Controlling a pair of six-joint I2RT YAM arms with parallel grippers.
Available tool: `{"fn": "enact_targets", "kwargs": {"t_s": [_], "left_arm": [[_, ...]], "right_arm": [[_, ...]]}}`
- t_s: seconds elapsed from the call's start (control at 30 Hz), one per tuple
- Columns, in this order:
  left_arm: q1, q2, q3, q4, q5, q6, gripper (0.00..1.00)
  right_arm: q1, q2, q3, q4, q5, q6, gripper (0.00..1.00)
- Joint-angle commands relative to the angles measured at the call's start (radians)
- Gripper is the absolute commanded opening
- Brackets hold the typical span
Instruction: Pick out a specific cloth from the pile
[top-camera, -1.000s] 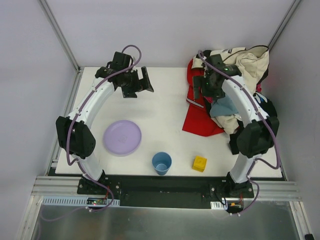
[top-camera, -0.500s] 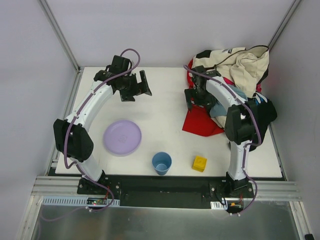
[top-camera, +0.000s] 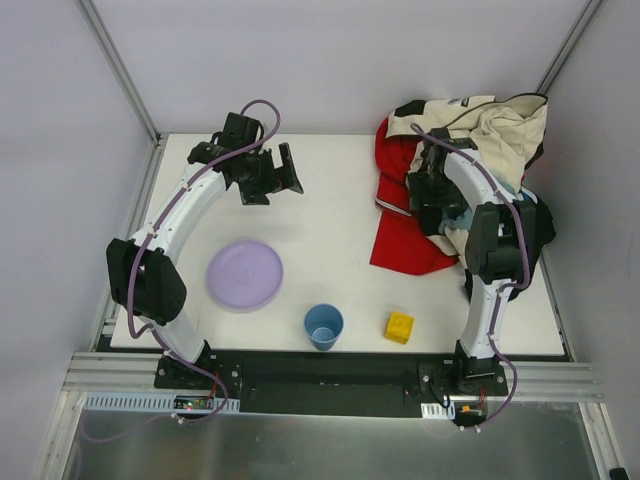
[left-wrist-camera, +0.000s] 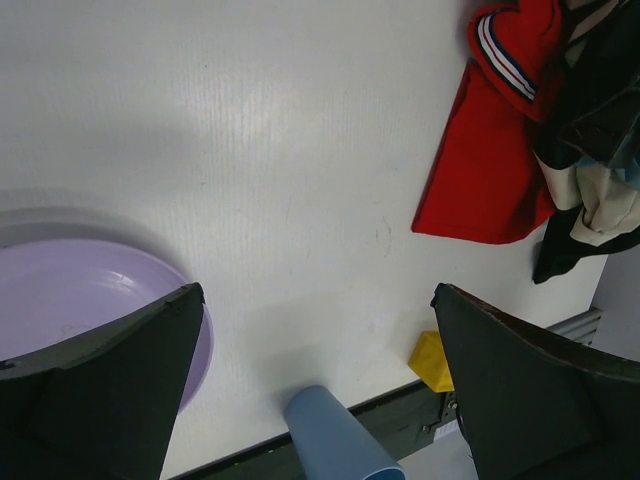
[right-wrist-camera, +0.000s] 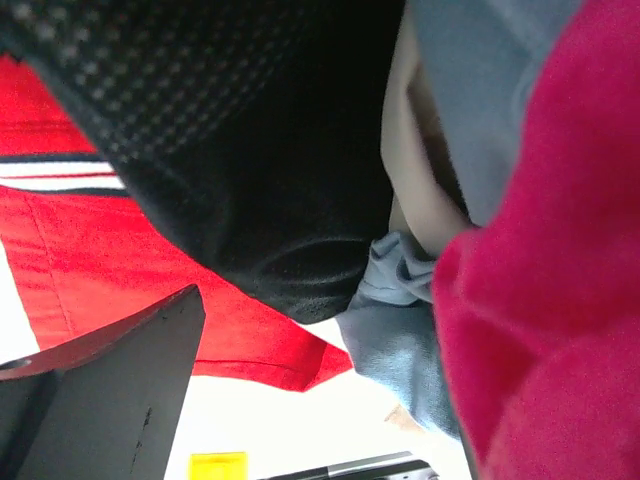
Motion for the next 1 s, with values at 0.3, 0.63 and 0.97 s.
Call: {"fn": "enact_targets", "kwargs": {"t_s": [0.3,0.63,0.97], "left_arm": [[-0.004,0.004,0.031,0.004,0.029,-0.001,0.99],[-0.004,0.016,0.046,0.004,0.032,-0.007,0.99],[-0.004,0.024,0.056,0.008,0.041,-0.018,0.99]], "right_arm": [[-0.07,-0.001,-0.047,-0.028,0.129,-0.001,0.84],[-0.081,0.03,-0.129,0.031,0.151,-0.002,0.24],[-0.068,-0.08,-0.109,0.02,0.007,0.015,0.0]]}}
